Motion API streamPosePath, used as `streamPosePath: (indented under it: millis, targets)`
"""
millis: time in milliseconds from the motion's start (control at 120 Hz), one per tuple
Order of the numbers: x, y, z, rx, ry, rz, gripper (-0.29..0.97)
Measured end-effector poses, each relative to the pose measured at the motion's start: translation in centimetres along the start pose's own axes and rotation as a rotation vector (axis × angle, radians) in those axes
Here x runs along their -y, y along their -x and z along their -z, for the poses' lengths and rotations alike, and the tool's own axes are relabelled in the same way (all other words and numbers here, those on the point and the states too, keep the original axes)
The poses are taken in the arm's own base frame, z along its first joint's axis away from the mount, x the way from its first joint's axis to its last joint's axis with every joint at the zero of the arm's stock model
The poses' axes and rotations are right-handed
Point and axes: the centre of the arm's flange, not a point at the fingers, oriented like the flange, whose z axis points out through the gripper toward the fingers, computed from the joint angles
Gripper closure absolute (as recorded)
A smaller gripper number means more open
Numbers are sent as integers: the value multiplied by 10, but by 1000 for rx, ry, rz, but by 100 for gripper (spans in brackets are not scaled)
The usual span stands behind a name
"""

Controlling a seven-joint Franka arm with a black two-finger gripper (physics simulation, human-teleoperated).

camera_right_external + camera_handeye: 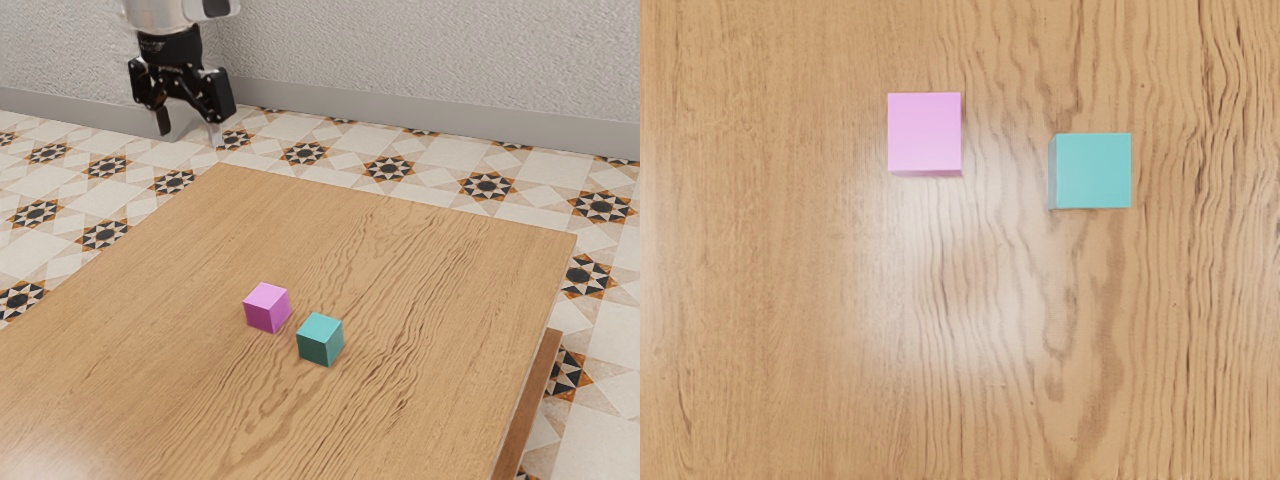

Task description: Pick up the blue block with one arm, and put the blue block on the pink block with one arm

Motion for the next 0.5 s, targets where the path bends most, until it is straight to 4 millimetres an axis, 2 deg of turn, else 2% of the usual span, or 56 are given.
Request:
streamPosePath:
  millis: [208,258,317,358,408,500]
  targets:
    - [-20,3,1,2,1,-22,0]
    - [-20,8,18,-31,1,-19,0]
    - [-17,25,73,-134,11,-13,0]
    - [-15,34,93,-168,14,-12,0]
    - [-16,39,101,-176,12,-15,0]
    - [-21,30,90,-140,5,-27,0]
